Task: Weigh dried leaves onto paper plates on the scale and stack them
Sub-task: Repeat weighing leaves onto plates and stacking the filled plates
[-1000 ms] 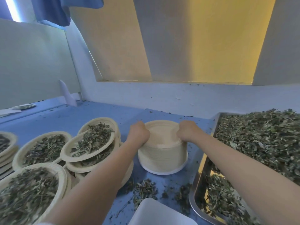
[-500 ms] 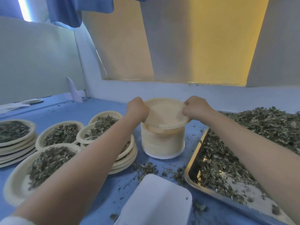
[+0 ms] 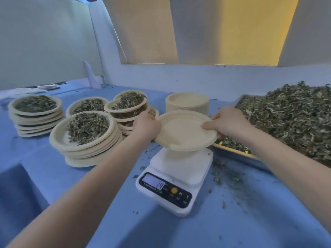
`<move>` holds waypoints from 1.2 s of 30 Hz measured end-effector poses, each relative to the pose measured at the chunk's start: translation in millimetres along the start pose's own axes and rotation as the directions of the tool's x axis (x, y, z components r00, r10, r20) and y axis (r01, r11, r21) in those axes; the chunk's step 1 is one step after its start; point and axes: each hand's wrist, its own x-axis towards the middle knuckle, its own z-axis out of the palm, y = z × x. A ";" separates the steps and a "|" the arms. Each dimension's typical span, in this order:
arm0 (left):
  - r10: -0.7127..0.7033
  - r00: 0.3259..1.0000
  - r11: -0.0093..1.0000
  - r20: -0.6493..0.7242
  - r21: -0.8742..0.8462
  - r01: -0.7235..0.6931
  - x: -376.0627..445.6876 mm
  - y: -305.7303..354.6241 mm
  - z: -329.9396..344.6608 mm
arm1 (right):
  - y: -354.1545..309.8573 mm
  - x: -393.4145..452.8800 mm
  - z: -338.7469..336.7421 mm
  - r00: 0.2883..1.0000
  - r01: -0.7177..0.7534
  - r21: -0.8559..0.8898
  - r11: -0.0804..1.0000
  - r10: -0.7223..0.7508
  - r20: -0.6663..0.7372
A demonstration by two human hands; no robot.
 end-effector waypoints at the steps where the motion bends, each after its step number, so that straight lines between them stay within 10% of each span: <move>1: -0.013 1.000 1.000 0.004 0.002 0.013 -4.4 -6.5 1.5 | 1.6 -5.4 4.8 1.000 0.006 -0.032 0.999 -0.006 0.016; 15: -0.107 0.989 0.994 0.100 0.030 0.105 -17.5 -44.8 13.8 | 11.9 -14.7 35.5 0.999 0.013 -0.311 0.950 0.003 0.053; 36: 0.224 0.975 0.971 -0.007 0.083 -0.222 -7.3 -36.1 16.8 | -21.4 -11.0 55.6 0.965 0.261 -0.199 0.945 -0.250 0.078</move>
